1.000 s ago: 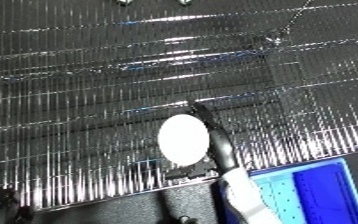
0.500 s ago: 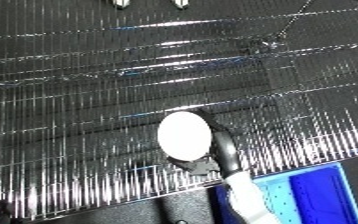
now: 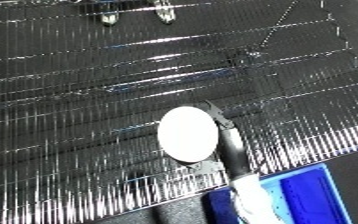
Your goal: Pick up the object and place it into the box
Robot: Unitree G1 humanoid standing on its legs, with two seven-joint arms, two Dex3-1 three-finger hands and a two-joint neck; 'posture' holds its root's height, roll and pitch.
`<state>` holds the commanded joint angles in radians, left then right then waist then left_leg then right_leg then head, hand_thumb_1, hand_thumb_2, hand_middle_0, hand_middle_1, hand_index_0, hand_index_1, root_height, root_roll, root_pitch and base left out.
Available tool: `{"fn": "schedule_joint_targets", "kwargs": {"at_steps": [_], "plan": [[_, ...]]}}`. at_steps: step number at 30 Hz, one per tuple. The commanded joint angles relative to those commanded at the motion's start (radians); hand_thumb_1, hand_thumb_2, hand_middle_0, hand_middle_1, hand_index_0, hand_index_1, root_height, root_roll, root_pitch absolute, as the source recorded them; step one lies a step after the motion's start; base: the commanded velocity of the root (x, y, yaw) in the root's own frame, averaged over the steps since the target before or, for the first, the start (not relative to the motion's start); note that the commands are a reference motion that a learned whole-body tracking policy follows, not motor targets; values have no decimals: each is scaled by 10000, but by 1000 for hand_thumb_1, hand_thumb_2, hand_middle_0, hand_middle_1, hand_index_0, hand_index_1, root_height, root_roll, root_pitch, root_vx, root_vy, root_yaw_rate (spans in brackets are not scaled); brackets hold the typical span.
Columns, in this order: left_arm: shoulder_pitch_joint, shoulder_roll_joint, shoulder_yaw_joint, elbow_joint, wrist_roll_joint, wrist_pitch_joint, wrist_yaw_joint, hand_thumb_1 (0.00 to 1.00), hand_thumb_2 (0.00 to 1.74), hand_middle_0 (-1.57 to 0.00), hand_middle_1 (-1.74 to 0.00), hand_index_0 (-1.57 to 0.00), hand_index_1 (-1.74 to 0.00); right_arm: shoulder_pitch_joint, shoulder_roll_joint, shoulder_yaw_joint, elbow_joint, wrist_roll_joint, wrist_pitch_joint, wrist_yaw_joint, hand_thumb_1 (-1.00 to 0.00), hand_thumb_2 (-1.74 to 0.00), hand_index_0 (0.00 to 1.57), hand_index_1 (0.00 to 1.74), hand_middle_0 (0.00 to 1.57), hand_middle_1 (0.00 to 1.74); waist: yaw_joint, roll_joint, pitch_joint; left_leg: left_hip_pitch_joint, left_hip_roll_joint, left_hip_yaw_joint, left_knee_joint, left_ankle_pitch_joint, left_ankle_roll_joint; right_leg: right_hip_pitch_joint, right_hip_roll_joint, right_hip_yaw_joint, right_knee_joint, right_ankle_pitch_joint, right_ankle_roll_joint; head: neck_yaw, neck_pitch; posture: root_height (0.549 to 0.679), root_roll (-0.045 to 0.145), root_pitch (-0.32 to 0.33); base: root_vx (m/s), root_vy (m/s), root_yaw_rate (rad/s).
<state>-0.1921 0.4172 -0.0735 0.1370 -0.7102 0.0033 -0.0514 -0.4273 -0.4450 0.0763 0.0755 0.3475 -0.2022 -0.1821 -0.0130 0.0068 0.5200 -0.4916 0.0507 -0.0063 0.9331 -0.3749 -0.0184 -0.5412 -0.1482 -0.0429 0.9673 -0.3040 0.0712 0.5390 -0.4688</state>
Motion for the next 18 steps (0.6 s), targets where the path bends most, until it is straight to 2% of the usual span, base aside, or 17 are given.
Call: {"fn": "schedule_joint_targets", "kwargs": {"at_steps": [8, 15, 18], "plan": [[329, 96, 322, -86, 32, -92, -224, 1000, 1740, -1570, -1740, -1570, -1740, 957, 49, -693, -713, -26, -493, -547, -600, -1044, 942, 1044, 942, 1044, -324, -2, -11, 584, 120, 191, -487, 17, 2, 559, 106, 198, -614, 166, 46, 760, 301, 625, 54, -47, -48, 17, -154], [554, 163, 296, -119, -116, -245, -389, 1000, 1740, -1570, -1740, -1570, -1740, 1717, -102, -1148, -794, 11, -874, -1327, -600, -1044, 942, 1044, 942, 1044, -725, 139, -193, 1162, 169, 486, -1155, 102, -51, 1048, 207, 448, -1416, 380, 80, 1693, 692, 636, 63, -46, -65, 48, -167], [697, 92, 244, -137, -186, -357, -473, 1000, 1740, -1570, -1740, -1570, -1740, 2152, -159, -1360, -785, 16, -1106, -1640, -600, -1044, 942, 1044, 942, 1044, -953, 283, -262, 1458, 191, 643, -1441, 144, -81, 1217, 213, 569, -1633, 402, 81, 2145, 906, 639, 68, -48, -42, 94, -167]]}}
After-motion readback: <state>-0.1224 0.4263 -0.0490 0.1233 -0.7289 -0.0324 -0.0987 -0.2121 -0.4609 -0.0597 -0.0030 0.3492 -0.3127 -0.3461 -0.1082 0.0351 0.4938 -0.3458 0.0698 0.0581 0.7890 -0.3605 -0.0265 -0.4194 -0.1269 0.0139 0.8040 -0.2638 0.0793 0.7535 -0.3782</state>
